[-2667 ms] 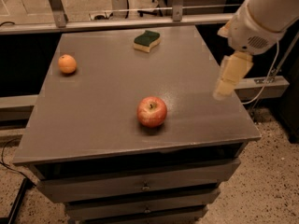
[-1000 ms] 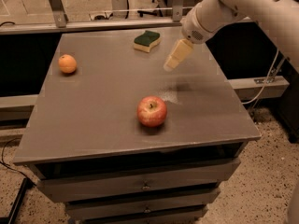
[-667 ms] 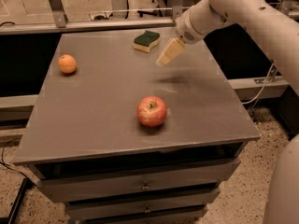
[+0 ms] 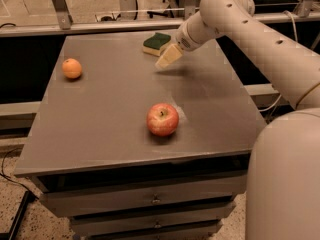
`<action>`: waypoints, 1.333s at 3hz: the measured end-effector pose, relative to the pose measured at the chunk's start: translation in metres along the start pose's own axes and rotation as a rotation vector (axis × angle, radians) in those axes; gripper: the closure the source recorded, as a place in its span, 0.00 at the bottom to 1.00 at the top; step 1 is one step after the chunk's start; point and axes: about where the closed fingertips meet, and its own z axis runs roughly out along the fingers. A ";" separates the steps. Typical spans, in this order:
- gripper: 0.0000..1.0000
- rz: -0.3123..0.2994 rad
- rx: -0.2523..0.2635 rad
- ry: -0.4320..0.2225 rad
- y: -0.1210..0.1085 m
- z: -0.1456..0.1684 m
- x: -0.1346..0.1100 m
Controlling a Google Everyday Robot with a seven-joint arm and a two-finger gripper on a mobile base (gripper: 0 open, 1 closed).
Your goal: Move sponge near orange
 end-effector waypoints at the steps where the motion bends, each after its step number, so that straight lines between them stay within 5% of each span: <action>1: 0.00 0.081 0.006 -0.014 -0.008 0.024 -0.001; 3: 0.00 0.211 -0.036 -0.182 -0.031 0.028 -0.025; 4: 0.00 0.250 -0.075 -0.203 -0.029 0.035 -0.030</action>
Offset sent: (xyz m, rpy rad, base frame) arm 0.0622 0.0037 0.0250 0.3436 -0.0188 -0.0873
